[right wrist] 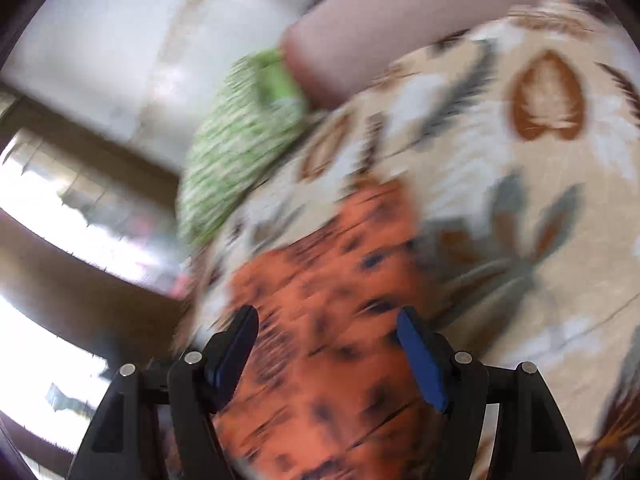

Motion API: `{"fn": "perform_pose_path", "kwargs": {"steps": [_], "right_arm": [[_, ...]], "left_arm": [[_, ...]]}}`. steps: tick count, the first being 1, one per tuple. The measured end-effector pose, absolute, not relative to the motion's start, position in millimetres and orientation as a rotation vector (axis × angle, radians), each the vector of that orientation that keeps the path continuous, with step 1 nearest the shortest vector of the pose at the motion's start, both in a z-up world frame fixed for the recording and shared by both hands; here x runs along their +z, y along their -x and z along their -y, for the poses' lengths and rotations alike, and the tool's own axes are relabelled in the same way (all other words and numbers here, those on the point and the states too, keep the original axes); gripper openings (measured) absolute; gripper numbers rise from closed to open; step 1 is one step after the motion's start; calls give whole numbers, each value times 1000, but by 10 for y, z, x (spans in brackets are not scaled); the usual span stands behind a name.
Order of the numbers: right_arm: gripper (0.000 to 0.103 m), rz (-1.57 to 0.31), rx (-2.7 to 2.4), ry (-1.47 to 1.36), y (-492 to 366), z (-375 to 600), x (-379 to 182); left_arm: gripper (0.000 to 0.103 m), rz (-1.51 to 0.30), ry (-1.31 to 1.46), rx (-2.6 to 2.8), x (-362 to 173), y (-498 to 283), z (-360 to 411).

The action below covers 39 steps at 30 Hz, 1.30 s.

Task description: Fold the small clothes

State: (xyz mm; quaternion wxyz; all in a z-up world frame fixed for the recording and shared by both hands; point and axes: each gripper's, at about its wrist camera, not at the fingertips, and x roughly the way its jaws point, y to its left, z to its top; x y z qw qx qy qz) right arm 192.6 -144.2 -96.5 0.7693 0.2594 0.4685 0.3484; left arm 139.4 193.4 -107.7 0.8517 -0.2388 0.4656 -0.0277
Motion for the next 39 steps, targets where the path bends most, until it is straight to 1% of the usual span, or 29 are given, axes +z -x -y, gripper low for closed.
{"fn": "perform_pose_path", "kwargs": {"steps": [3,4,5,6,7,8,9,13,15,17,19,21,23,25,29,31,35,36,37,38,39], "right_arm": [[75,-1065,843,-486,-1703,1143,-1034],[75,-1091,842,-457,-1657,1046,-1127],[75,-1111,837,-445,-1644,1003,-1210],[75,-1122,834,-446,-1641,975,-1272],[74,-1129,839,-468,-1642,981,-1344],[74,-1131,847,-489,-1638,1019,-1367],[74,-1132,850,-507,-1646,1038,-1378],[74,-1150,863,-523,-1694,1034,-1473],[74,-1150,859,-528,-1711,1037,-1478],[74,-1147,855,-533,-1658,1109,-1440],[74,-1140,853,-529,-1657,1069,-1434],[74,-1137,852,-521,-1672,1032,-1427],[74,-1134,852,-520,-1664,1029,-1427],[74,-1137,857,-528,-1663,1037,-1428],[74,-1140,856,-518,-1660,1029,-1428],[74,-1143,857,-513,-1650,1039,-1406],[74,-1136,835,-556,-1587,1155,-1288],[74,-1122,848,-574,-1548,1199,-1233],[74,-1107,857,-589,-1510,1234,-1197],[74,-1103,863,-606,-1479,1262,-1189],[76,-1109,866,-624,-1461,1277,-1210]], "left_arm": [[91,-999,519,-69,-1168,-1711,-1930],[83,-1019,527,-47,-1250,-1787,-1951],[63,-1099,531,6,-1468,-1894,-2006],[61,-1142,557,18,-1607,-1918,-2050],[61,-1124,632,7,-1744,-1889,-2141],[58,-1082,657,-16,-1759,-1817,-2184],[57,-1071,646,-19,-1742,-1784,-2180],[57,-1077,670,-18,-1728,-1762,-2180],[57,-1075,613,-3,-1598,-1754,-2123],[57,-1014,541,-15,-1376,-1738,-2054],[57,-989,510,-20,-1292,-1790,-2026],[57,-1006,540,-7,-1352,-1900,-2077],[56,-1096,598,14,-1621,-2034,-2166],[56,-1098,636,14,-1749,-2023,-2207],[56,-1085,619,43,-1636,-1986,-2148],[55,-1062,622,47,-1528,-1861,-2141],[57,-988,522,-34,-1121,-1405,-1960],[59,-974,500,-48,-1054,-1276,-1921],[65,-962,480,-67,-1006,-1090,-1850],[67,-969,465,-78,-1016,-993,-1800],[67,-993,446,-69,-1084,-900,-1753]]}}
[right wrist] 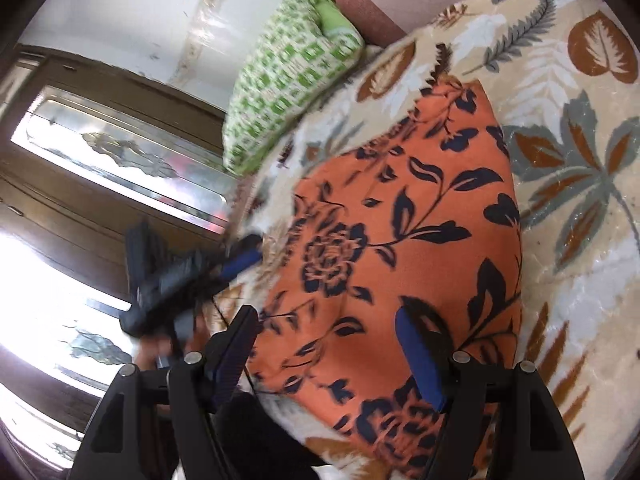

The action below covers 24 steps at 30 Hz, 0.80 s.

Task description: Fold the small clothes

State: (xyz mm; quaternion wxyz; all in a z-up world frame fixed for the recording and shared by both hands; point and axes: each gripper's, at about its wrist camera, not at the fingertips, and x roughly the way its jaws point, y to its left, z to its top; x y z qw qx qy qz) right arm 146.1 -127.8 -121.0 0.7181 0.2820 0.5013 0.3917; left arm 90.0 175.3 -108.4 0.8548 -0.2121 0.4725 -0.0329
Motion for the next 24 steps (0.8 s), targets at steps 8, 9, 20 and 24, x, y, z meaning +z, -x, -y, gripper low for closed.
{"fn": "perform_pose_path", "kwargs": {"steps": [8,9,20,24], "right_arm": [[82,-1160,825,-680,-1384,1338,-1286],[82,-1140,837,-669,-1356,1342,-1230],[82,-1179,827,-721,-1320,1393,-1291],[86,-1275,797,-718,-1343,1431,-1556]], "left_arm": [[68,-1019,533,-2,-1243,-510,-1739],[68,-998,522,-2,-1189,-440,-1730],[72,-1032,433,71,-1239,-243,-1627],[78,-1126,326,148,-1449,-295,-1570]]}}
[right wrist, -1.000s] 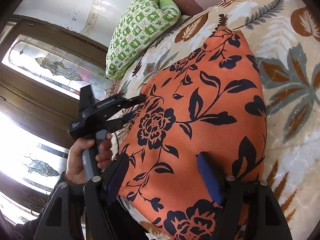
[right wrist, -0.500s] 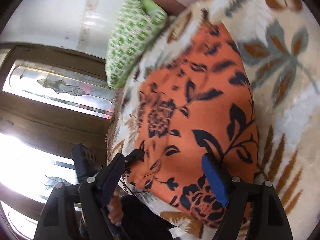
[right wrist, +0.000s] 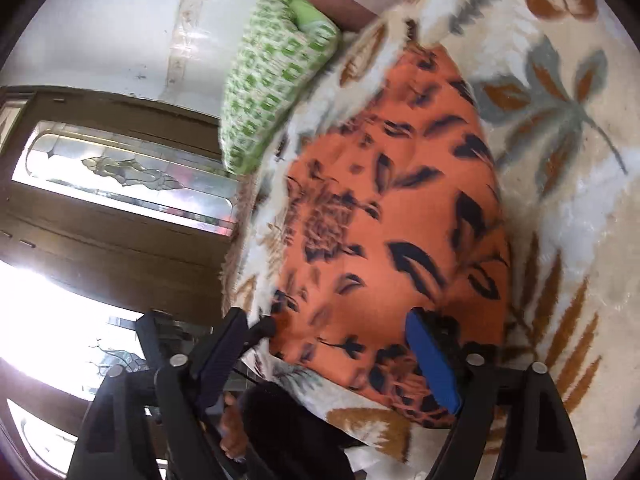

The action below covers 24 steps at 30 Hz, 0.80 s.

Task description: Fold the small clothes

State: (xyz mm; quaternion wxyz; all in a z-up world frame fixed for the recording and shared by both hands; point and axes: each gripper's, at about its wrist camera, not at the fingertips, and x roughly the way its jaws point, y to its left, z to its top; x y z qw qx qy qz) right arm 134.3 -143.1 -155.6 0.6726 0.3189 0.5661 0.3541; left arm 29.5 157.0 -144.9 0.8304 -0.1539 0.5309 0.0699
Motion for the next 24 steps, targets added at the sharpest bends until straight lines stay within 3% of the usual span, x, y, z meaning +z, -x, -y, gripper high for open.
{"fn": "perform_pose_path", "kwargs": {"steps": [3,7,10,15,18,20,21,22,24], "right_arm": [[86,-1288,810,-765,-1385,1501,-1507],[86,-1141,834,-707,-1609,1626,-1069],[86,-1107,726,-750,-1894,1823,-1154],[86,-1195,625,-797,-2262,1911,-1659],[86,-1177,640,-822,-2440,1853,-1748],[85,-1202,653,-809,-2567,1757,-1858],[65,-1239,650,-782,-2623,1667,-1912],[30,-1252,655,-745,-2613,1597,-1891],[29,-1165,625,-627,-2486,1505,-1608]], "left_arm": [[78,-1137,446,154,-1390,-265,-1653],[79,-1023,396,119,-961,-358,-1599],[85,-945,368,48,-724,-513,-1482],[85,-975,302,-28,-952,-879,-1210],[85,-1115,207,47,-1394,-1020,-1103],[91,-1123,292,39,-1560,-961,-1191],[91,-1118,326,43,-1581,-935,-1247],[91,-1115,319,41,-1579,-924,-1249],[91,-1110,296,46,-1576,-904,-1234]]}}
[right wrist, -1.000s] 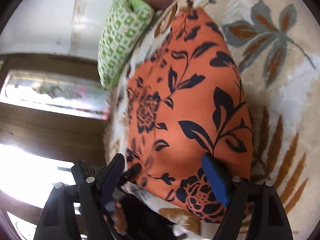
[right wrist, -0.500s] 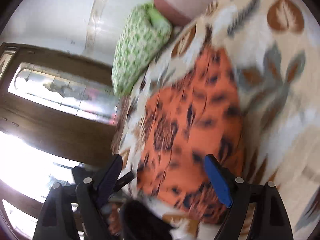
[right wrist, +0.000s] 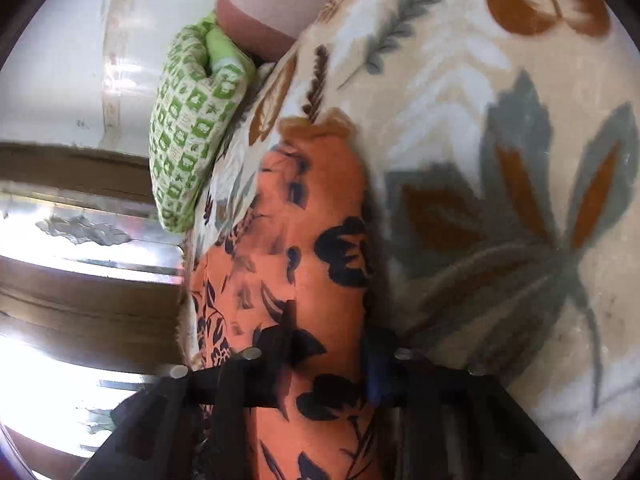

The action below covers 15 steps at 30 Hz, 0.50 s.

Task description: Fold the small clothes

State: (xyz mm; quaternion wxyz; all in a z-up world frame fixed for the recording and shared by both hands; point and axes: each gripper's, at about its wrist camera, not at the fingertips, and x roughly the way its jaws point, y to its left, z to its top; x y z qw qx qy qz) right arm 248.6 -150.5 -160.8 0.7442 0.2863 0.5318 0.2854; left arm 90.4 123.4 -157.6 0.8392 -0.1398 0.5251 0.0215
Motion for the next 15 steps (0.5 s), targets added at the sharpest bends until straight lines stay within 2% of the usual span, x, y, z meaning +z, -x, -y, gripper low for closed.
{"fn": "perform_pose_path", "kwargs": {"steps": [2,3,4,7,12,15], "right_arm": [[29,-1152,595,-542,-2460,1428,-1598],[36,-1208,562,-546,-2494,1427,-1742],[52,-1243,547,-599,-2515,1471,-1843],[66,-1192,534,-664,-2389,1668,-1689],[66,-1080,601,-609,-1889,1767,-1160],[66,-1099,582,-604,-1580,1786,-1202]], "left_arm": [[94,-1107,289,49,-1593,-903,-1221],[94,-1107,287,53,-1594,-901,-1218],[94,-1107,286,57,-1597,-916,-1215],[94,-1107,289,60,-1587,-883,-1230],[94,-1112,294,75,-1562,-861,-1206],[94,-1112,296,78,-1558,-852,-1205]]}}
